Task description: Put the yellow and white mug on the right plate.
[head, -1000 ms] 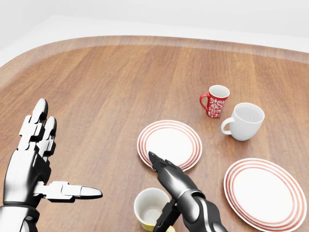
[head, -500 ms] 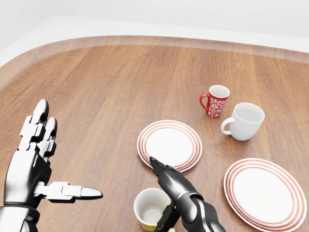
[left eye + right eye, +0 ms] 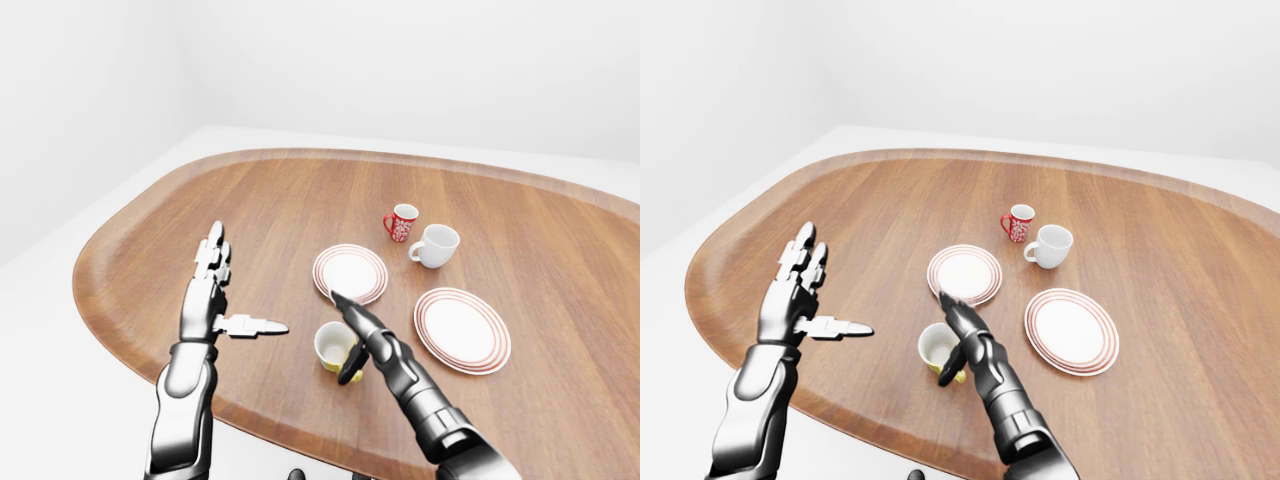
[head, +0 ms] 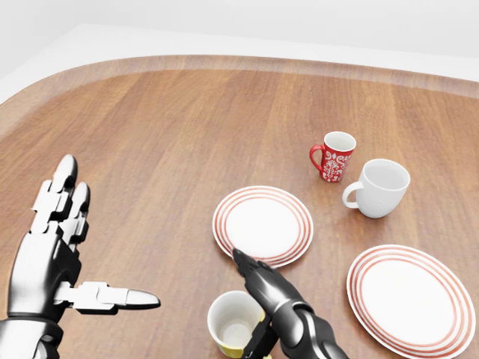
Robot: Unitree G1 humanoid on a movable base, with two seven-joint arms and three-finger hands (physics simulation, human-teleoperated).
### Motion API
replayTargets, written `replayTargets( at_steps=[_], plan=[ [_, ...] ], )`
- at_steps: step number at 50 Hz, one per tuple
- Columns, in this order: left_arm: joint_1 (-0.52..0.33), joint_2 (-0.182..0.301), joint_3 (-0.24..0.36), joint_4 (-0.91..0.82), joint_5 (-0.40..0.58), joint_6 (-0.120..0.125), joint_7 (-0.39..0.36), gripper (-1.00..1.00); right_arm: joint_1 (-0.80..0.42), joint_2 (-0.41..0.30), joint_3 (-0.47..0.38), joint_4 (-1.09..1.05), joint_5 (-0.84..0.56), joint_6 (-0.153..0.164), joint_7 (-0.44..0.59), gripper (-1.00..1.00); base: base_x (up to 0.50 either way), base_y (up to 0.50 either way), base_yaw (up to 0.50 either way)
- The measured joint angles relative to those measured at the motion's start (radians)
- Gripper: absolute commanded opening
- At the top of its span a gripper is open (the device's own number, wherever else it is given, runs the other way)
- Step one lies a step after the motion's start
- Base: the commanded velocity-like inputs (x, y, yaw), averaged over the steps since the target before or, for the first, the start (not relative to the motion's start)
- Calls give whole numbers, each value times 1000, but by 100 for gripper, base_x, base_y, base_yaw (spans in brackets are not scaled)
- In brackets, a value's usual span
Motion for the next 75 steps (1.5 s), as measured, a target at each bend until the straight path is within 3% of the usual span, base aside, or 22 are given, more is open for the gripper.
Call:
replayTargets(
  at_steps=[12,13,25,31,56,75],
  plan=[
    [0,0,0,1,1,0,0,100,-10,1,-1,41,0,-16,-16,100,0,0,0],
    [0,0,0,1,1,0,0,100,-10,1,-1,41,0,-15,-16,-100,0,0,0],
    [1,0,0,-1,1,0,-1,100,-4,3,0,27,31,-6,3,-100,0,0,0],
    [1,-1,-1,-1,1,0,0,100,-1,0,0,17,-18,-6,22,-100,0,0,0],
    [3,-1,0,-11,2,0,0,100,7,-48,-34,-137,-82,62,108,-100,0,0,0],
    [4,-1,-1,-13,4,0,-1,100,-56,-122,-91,-49,-26,36,86,-100,0,0,0]
  ],
)
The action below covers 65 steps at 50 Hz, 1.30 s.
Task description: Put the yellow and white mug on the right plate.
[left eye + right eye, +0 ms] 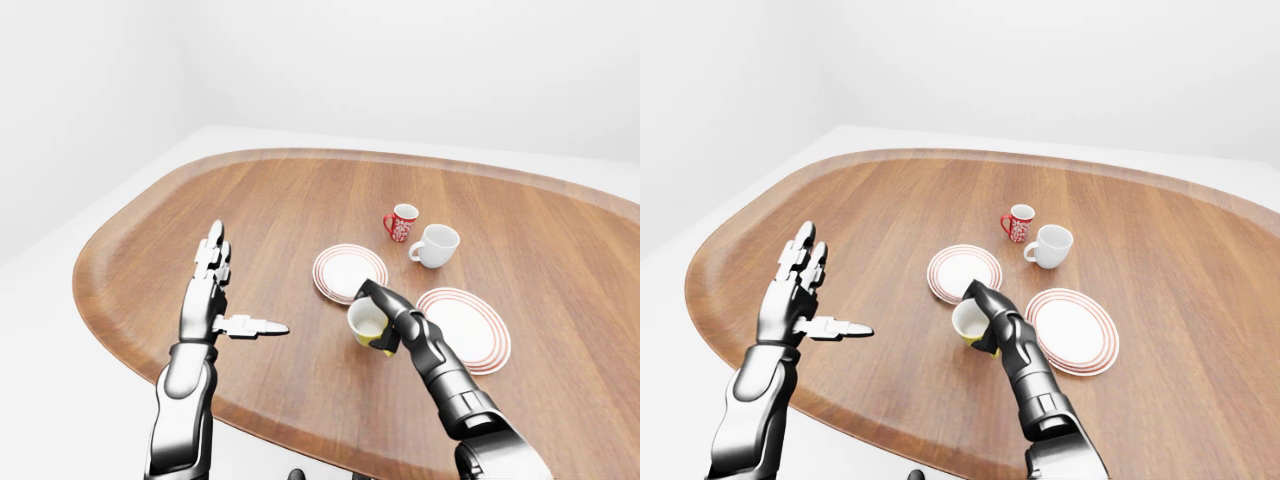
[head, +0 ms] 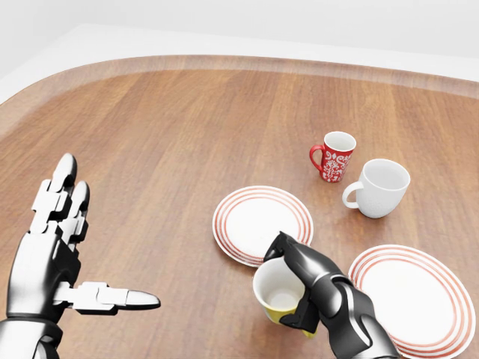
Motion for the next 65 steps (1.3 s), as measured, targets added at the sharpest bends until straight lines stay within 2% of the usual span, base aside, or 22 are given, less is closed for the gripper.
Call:
replayTargets(
  at_steps=[14,20,39,55,65],
  plan=[
    [1,-1,-4,1,3,0,0,100,-67,-77,-42,172,56,-63,-65,-100,0,0,0],
    [1,-1,-5,1,3,0,0,100,-89,-104,-53,225,76,-79,-87,-100,0,0,0],
    [1,-2,-7,11,6,0,1,100,-113,-155,-77,247,110,-74,-98,-100,0,0,0],
    [1,-2,-8,14,8,0,1,100,-134,-185,-88,292,128,-87,-111,-100,0,0,0],
    [1,-2,-8,17,9,0,1,100,-135,-203,-97,274,137,-71,-99,-100,0,0,0]
  ],
)
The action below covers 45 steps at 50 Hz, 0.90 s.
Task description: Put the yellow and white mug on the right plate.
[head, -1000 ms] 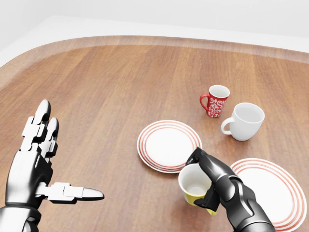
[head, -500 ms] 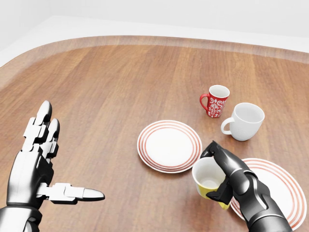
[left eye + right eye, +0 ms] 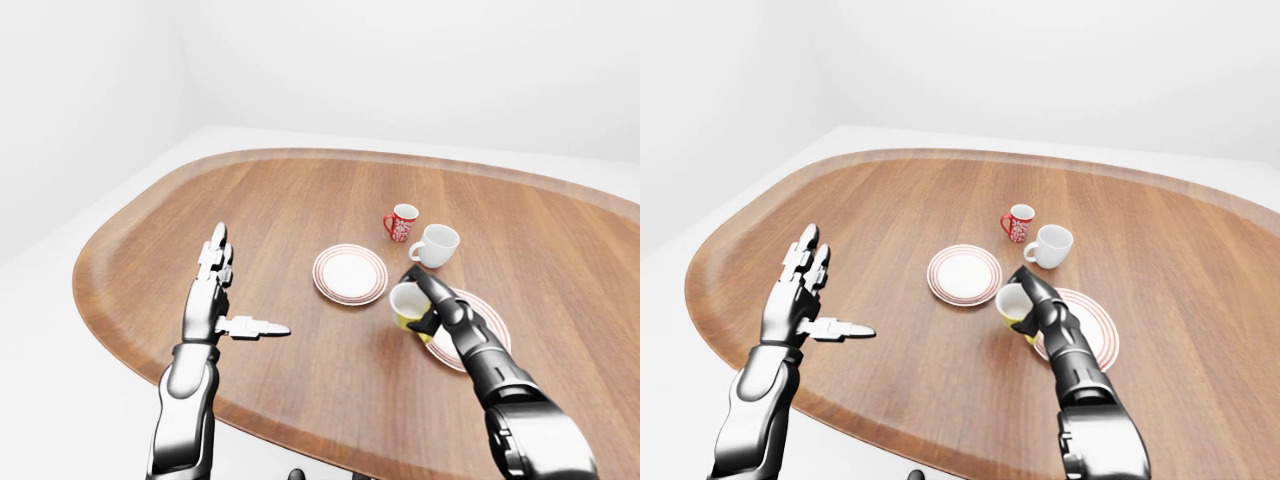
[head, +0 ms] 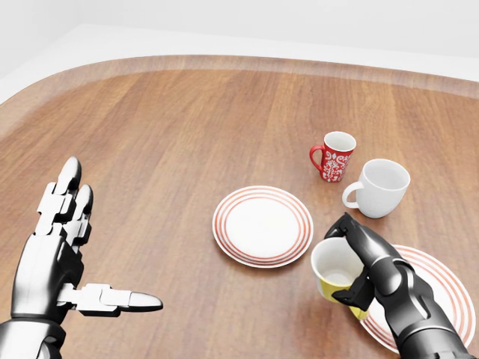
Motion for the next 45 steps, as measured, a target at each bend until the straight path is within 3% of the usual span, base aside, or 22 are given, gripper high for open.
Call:
replayTargets(
  at_steps=[26,45],
  plan=[
    [1,-1,-3,8,4,0,1,100,11,-58,-31,-24,21,16,22,-100,0,0,0],
    [0,-1,-5,16,8,0,2,100,6,-105,-47,38,45,-16,6,-100,0,0,0]
  ],
)
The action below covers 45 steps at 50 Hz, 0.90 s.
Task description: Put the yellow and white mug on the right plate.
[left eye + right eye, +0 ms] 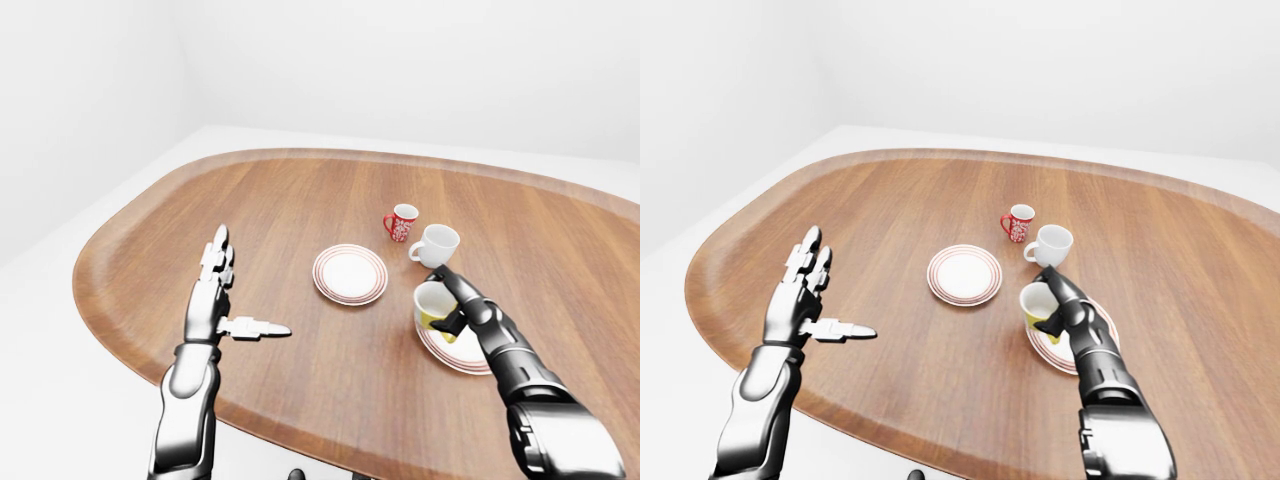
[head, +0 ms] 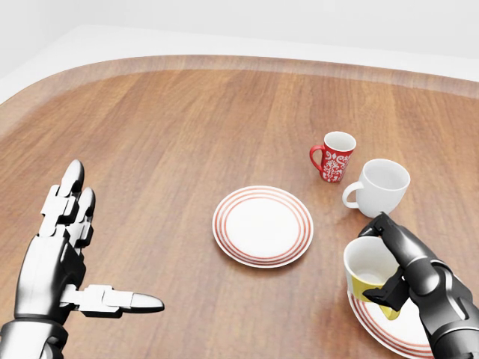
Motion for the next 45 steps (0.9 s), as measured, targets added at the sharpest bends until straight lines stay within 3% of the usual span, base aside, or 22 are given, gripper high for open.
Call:
replayTargets(
  at_steps=[20,45],
  plan=[
    [0,0,-2,2,4,0,0,100,-19,-45,-6,109,26,-42,-47,-100,0,0,0],
    [4,-1,-4,-4,6,0,-2,100,-21,-90,-17,170,55,-49,-73,-100,0,0,0]
  ],
)
